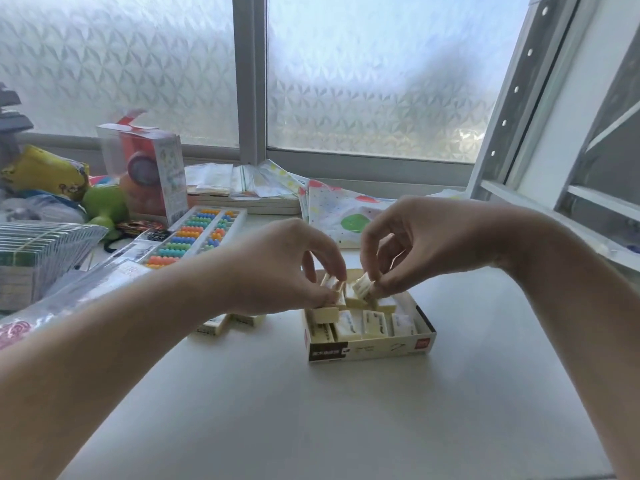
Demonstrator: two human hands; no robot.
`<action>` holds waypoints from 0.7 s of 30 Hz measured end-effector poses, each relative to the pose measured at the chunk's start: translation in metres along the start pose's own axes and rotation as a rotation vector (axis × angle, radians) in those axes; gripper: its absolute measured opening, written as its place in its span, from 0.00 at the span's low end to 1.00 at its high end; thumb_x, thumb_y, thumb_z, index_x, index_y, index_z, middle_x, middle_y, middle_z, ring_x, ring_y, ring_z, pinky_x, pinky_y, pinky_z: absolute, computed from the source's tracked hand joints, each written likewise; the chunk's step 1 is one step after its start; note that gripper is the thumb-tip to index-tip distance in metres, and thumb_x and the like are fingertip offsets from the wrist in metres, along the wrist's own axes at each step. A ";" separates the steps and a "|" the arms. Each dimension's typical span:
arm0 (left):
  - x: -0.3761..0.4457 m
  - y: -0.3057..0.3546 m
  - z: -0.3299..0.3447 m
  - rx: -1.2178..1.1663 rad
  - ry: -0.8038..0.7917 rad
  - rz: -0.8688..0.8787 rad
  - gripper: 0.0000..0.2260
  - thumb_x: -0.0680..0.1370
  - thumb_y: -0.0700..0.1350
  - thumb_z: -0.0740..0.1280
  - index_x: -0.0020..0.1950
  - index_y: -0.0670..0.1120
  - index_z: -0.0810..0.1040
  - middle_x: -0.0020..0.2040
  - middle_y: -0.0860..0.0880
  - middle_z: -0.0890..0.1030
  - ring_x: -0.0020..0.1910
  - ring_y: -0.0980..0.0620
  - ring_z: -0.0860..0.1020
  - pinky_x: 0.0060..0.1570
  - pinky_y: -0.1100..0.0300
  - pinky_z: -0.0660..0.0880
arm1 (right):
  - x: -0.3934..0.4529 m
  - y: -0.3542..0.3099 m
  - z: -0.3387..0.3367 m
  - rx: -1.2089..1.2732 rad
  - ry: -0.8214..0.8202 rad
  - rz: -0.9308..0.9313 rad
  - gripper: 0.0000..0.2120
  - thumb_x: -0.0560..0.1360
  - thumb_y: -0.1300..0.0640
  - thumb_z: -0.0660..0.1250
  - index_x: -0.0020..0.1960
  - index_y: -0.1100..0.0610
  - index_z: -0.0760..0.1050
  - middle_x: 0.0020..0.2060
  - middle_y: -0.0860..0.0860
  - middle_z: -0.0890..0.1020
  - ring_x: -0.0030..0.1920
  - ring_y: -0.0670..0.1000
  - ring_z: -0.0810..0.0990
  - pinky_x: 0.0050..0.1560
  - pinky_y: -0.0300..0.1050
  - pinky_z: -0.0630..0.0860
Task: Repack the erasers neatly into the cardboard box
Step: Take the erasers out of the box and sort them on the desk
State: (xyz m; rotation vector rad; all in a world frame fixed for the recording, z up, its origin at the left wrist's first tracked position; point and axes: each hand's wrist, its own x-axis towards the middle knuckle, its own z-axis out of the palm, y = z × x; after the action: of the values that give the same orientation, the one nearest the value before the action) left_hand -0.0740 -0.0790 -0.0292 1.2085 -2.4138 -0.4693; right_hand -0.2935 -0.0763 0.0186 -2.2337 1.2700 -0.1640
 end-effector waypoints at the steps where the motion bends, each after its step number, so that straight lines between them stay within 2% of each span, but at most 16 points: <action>1: 0.000 0.000 0.001 0.007 0.004 -0.006 0.07 0.73 0.52 0.76 0.50 0.58 0.85 0.35 0.78 0.76 0.36 0.74 0.76 0.34 0.76 0.68 | 0.000 -0.003 0.002 -0.016 0.017 -0.017 0.06 0.70 0.57 0.81 0.43 0.54 0.84 0.40 0.54 0.88 0.42 0.47 0.85 0.50 0.46 0.79; 4: -0.001 0.000 0.001 0.034 0.035 -0.026 0.08 0.71 0.57 0.77 0.48 0.60 0.85 0.36 0.66 0.81 0.37 0.69 0.77 0.35 0.70 0.69 | 0.002 -0.009 0.007 -0.159 0.098 -0.060 0.07 0.68 0.49 0.82 0.42 0.48 0.86 0.39 0.47 0.86 0.39 0.39 0.82 0.42 0.38 0.76; 7: -0.001 0.000 0.000 0.067 0.035 -0.029 0.08 0.70 0.58 0.77 0.47 0.60 0.85 0.42 0.56 0.83 0.42 0.61 0.80 0.43 0.61 0.76 | 0.002 -0.010 0.008 -0.216 0.126 -0.049 0.09 0.66 0.45 0.82 0.41 0.45 0.86 0.39 0.46 0.85 0.35 0.38 0.78 0.34 0.31 0.71; 9: -0.002 0.000 0.000 0.085 0.021 -0.013 0.08 0.71 0.58 0.76 0.47 0.59 0.85 0.46 0.56 0.82 0.47 0.60 0.80 0.48 0.58 0.78 | 0.001 -0.010 0.007 -0.236 0.119 -0.036 0.09 0.65 0.42 0.82 0.41 0.43 0.86 0.40 0.48 0.85 0.34 0.39 0.76 0.34 0.32 0.70; 13: -0.004 0.001 -0.003 0.092 -0.022 0.008 0.10 0.71 0.60 0.75 0.49 0.59 0.84 0.47 0.60 0.79 0.48 0.63 0.78 0.49 0.62 0.77 | 0.000 -0.010 0.007 -0.233 0.092 -0.028 0.08 0.66 0.43 0.82 0.42 0.44 0.87 0.39 0.47 0.86 0.34 0.38 0.78 0.35 0.33 0.73; 15: -0.004 0.001 -0.004 0.098 -0.033 0.013 0.11 0.72 0.60 0.74 0.51 0.59 0.84 0.47 0.61 0.79 0.48 0.64 0.78 0.49 0.63 0.76 | 0.000 -0.010 0.008 -0.189 0.070 -0.042 0.08 0.67 0.47 0.82 0.44 0.47 0.87 0.39 0.46 0.87 0.38 0.40 0.83 0.44 0.40 0.82; 17: -0.005 0.002 -0.005 0.099 -0.041 0.019 0.11 0.72 0.60 0.74 0.52 0.59 0.83 0.47 0.61 0.79 0.48 0.63 0.79 0.49 0.63 0.76 | -0.001 -0.012 0.007 -0.164 0.056 -0.044 0.09 0.67 0.49 0.82 0.45 0.49 0.87 0.39 0.47 0.88 0.41 0.44 0.86 0.50 0.50 0.85; 19: -0.005 0.002 -0.006 0.089 -0.057 0.027 0.13 0.72 0.61 0.74 0.55 0.60 0.82 0.49 0.61 0.79 0.48 0.63 0.79 0.51 0.63 0.77 | -0.003 -0.014 0.007 -0.155 0.042 -0.047 0.10 0.67 0.49 0.83 0.45 0.50 0.87 0.39 0.47 0.88 0.40 0.44 0.87 0.50 0.49 0.85; 21: -0.006 0.002 -0.009 0.076 -0.078 0.021 0.18 0.70 0.64 0.74 0.57 0.62 0.81 0.52 0.61 0.79 0.50 0.63 0.79 0.52 0.62 0.78 | -0.003 -0.016 0.008 -0.166 0.030 -0.042 0.09 0.66 0.50 0.83 0.44 0.49 0.86 0.38 0.44 0.88 0.39 0.42 0.86 0.46 0.43 0.83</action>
State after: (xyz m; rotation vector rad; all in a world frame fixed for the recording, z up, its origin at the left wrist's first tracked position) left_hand -0.0676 -0.0743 -0.0215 1.2158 -2.5284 -0.4297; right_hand -0.2799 -0.0637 0.0210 -2.4084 1.2947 -0.1114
